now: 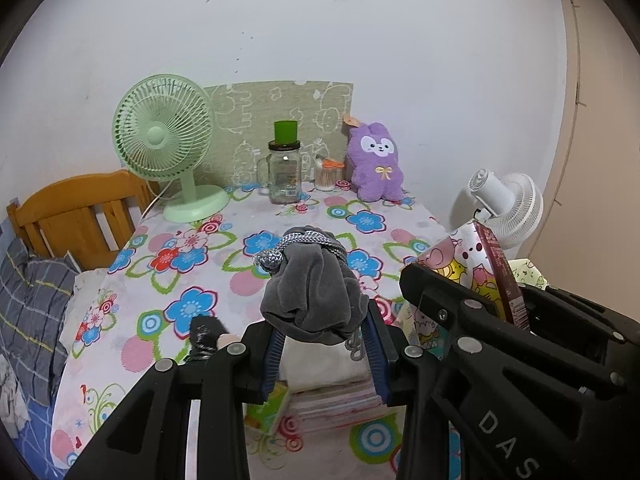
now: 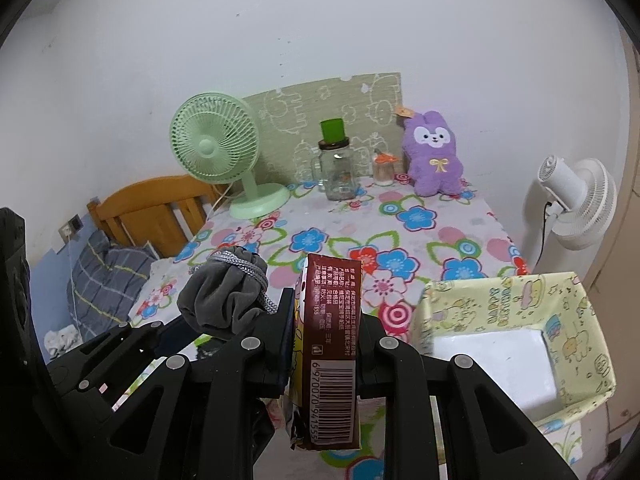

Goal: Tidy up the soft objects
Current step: 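Carry the grey cloth to the basket and open the left tool while the right tool carries the box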

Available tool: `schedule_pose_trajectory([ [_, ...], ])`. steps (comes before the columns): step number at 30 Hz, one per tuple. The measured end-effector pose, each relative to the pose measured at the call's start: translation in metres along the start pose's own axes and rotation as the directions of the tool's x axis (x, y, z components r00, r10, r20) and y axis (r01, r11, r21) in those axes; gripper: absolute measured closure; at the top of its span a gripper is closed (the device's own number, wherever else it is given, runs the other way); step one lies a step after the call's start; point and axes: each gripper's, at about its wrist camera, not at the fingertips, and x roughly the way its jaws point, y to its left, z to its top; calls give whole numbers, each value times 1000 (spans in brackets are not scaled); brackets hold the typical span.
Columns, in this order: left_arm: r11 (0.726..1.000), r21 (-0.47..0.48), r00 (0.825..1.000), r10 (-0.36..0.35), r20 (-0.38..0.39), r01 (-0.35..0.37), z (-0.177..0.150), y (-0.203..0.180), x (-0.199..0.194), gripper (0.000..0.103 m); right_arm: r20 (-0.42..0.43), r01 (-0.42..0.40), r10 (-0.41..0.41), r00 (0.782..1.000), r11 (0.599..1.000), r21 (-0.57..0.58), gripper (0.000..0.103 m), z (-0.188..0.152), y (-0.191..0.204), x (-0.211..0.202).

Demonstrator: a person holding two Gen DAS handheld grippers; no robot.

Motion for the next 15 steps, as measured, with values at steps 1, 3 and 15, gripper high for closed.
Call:
schedule_pose_trajectory([
  [1, 1000, 1, 1000, -3, 1, 3, 1, -3, 1, 65, 3, 4, -4, 1000, 1000, 0, 77, 1, -4, -1],
  [3, 1000, 7, 1000, -7, 3, 7, 3, -10, 3, 65, 8, 9, -9, 1000, 1000, 2, 77, 3, -10, -2],
  [15, 999, 38, 999, -37, 11, 36, 10, -50, 15, 65, 22, 40, -40, 999, 999, 12, 77, 8, -54, -9],
])
